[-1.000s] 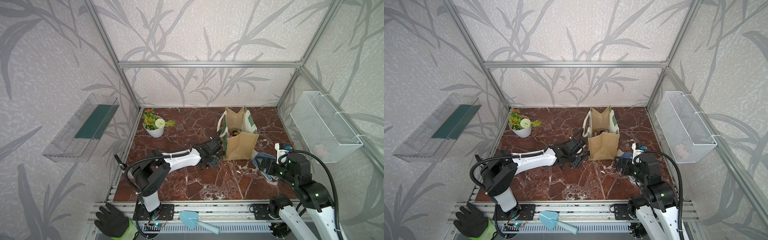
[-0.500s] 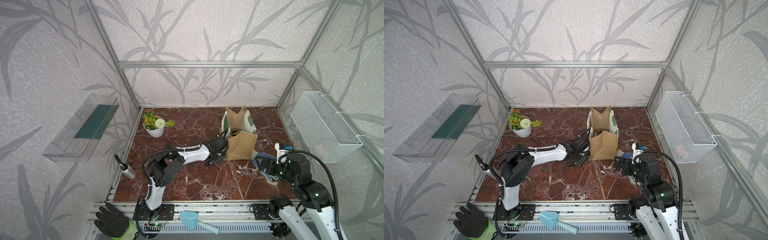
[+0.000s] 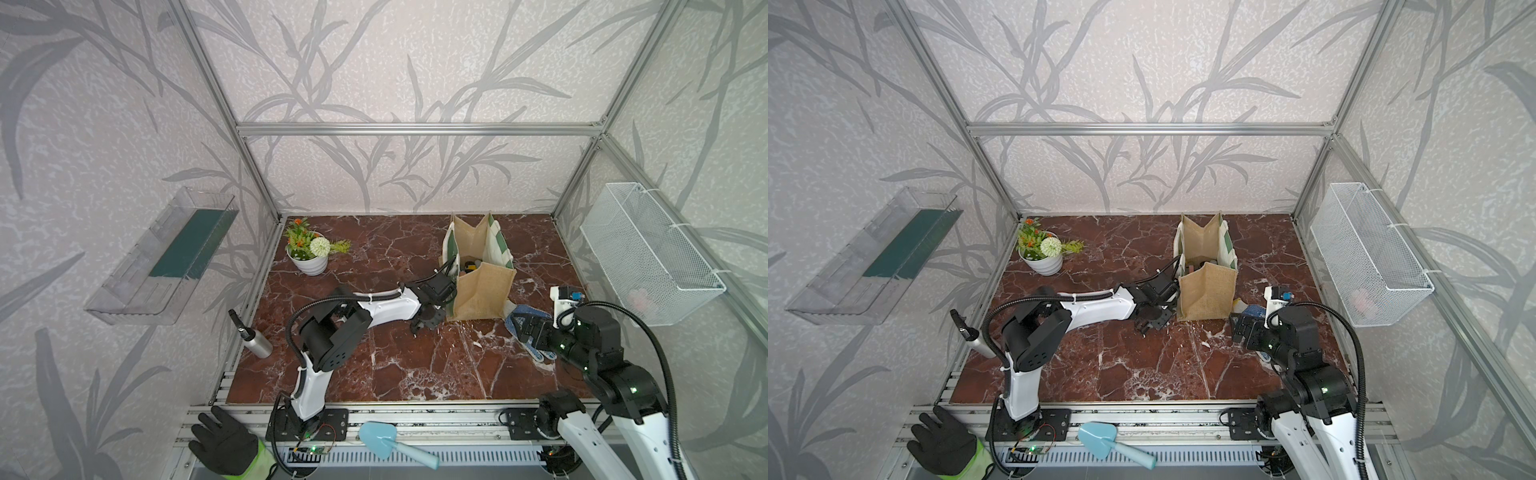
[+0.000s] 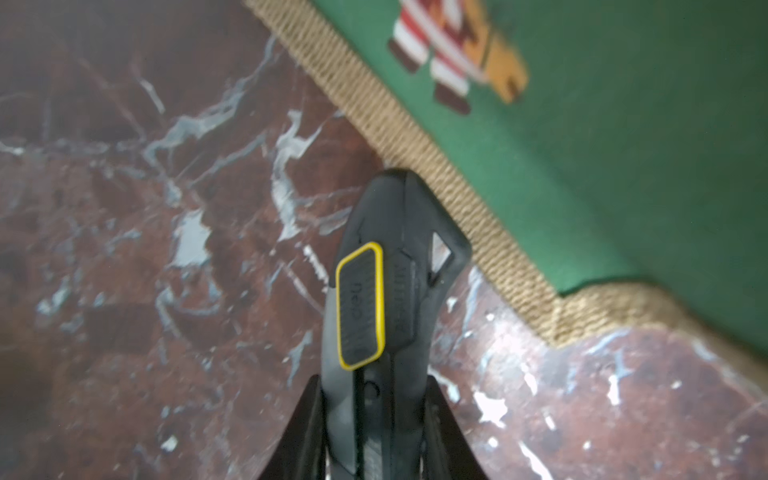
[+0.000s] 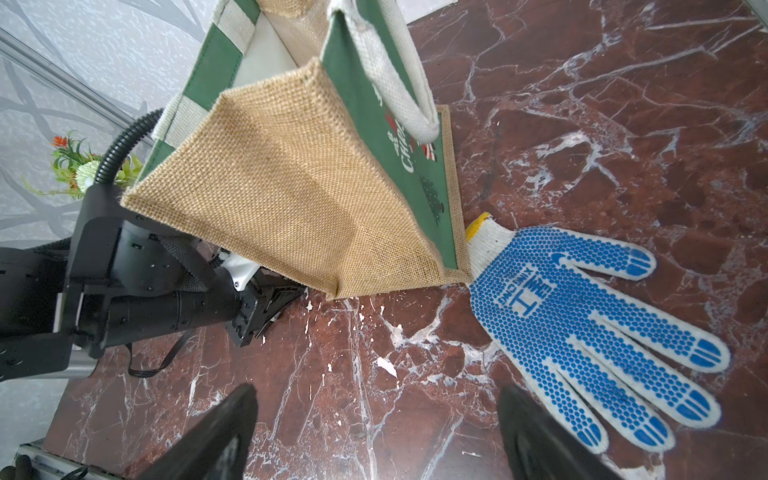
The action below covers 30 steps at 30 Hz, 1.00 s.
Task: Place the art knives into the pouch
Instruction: Pick up the utility knife at the center of the board.
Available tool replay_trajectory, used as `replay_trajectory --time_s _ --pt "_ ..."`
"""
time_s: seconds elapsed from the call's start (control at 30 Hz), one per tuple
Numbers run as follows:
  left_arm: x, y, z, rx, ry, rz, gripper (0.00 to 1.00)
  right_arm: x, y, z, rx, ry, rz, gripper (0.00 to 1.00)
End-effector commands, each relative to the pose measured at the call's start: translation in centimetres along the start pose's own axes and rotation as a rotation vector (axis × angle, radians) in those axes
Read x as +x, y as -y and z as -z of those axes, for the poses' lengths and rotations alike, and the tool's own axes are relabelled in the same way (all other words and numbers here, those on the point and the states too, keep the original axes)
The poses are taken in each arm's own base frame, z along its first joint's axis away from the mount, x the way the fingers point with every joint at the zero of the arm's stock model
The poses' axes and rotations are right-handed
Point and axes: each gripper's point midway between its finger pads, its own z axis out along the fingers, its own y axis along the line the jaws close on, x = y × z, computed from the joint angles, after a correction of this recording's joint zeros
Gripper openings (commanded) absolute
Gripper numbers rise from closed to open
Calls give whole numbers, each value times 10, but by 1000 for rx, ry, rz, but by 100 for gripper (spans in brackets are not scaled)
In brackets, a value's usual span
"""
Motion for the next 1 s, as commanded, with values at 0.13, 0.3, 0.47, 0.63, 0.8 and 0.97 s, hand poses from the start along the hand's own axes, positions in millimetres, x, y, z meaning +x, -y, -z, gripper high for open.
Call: replay_trajectory --time_s 0.13,0.3,0.47,0.63,0.8,0.97 --pt "-3 -36 54 -136 88 59 16 -5 -3 7 -10 20 7 91" --pt "-33 -53 108 -192 183 134 16 -2 -7 6 -44 26 0 91" --pt "-75 -57 170 -178 319 156 16 0 -4 7 -40 41 -6 91" --pt "-119 -52 229 -138 459 142 17 0 -4 7 -41 48 -7 91" --pt "-157 -41 263 -89 566 99 16 0 2 6 -16 62 -14 91" --pt "-195 -20 280 2 635 41 16 1 4 4 -7 67 -9 91"
